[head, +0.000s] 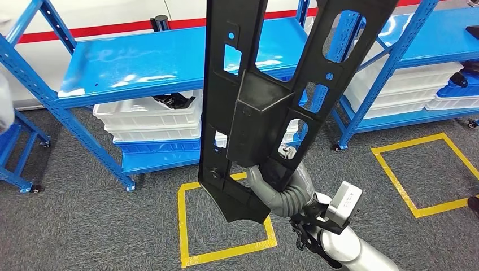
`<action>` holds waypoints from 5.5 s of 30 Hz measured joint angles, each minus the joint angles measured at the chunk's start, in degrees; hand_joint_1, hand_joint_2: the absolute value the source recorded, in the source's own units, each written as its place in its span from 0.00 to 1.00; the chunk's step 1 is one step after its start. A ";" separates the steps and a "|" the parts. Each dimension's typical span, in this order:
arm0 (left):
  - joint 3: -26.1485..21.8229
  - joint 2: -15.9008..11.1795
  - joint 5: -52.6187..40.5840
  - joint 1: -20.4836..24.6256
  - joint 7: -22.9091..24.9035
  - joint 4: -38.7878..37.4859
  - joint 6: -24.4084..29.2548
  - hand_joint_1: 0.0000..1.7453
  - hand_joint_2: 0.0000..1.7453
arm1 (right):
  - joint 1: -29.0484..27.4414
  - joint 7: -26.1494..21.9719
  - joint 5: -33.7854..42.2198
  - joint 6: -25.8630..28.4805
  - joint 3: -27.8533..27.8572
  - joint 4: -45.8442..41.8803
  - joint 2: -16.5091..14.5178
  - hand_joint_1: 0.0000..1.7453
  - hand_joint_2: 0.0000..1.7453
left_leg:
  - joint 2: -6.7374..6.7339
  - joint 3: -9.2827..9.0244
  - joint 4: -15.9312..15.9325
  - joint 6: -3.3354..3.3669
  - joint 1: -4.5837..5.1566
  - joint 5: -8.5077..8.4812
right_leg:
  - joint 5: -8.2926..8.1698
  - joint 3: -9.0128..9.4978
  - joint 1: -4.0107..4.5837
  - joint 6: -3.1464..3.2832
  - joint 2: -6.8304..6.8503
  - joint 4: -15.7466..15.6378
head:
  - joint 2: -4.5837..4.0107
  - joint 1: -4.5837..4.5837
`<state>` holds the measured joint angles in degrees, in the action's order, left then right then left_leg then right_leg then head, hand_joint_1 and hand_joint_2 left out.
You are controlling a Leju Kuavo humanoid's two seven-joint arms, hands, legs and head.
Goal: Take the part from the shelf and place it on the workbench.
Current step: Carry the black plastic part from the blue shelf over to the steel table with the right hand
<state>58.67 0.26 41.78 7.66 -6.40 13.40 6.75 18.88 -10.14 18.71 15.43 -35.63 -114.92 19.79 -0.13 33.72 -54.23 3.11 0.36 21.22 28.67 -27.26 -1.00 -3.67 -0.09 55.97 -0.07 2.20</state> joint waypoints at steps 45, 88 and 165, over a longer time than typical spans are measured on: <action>0.12 -0.10 0.26 -0.54 0.03 -0.04 -0.30 0.00 1.00 | -2.84 1.78 0.72 0.93 1.69 -2.52 1.62 1.00 1.00 | 2.82 -3.65 -3.36 -2.01 -1.34 5.70 | -5.97 -6.03 0.01 1.98 -4.46 -1.55 | 0.00 -0.14; 0.68 0.74 -0.36 -1.12 0.76 -0.04 -1.14 0.00 1.00 | -11.68 1.14 -3.07 3.61 3.04 -10.30 3.36 1.00 1.00 | -1.59 -4.75 0.18 0.48 -0.96 4.68 | 1.93 -13.09 0.15 -0.08 -0.60 15.11 | 0.00 0.51; 1.45 -0.21 3.66 -0.78 1.59 -0.26 0.73 0.00 1.00 | -14.35 9.65 -14.03 4.46 4.90 -15.62 6.93 1.00 1.00 | -0.51 0.54 -16.73 -1.95 -0.77 13.80 | -5.77 -7.03 0.57 3.23 -2.83 -0.69 | 0.00 1.19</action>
<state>60.12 0.04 45.44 6.88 -4.82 13.14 7.48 4.53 -0.49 4.68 19.90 -30.73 -130.54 26.72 -0.64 34.26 -70.95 1.16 -0.40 35.02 22.91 -34.29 -0.43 -0.44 -2.92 55.29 -0.07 3.38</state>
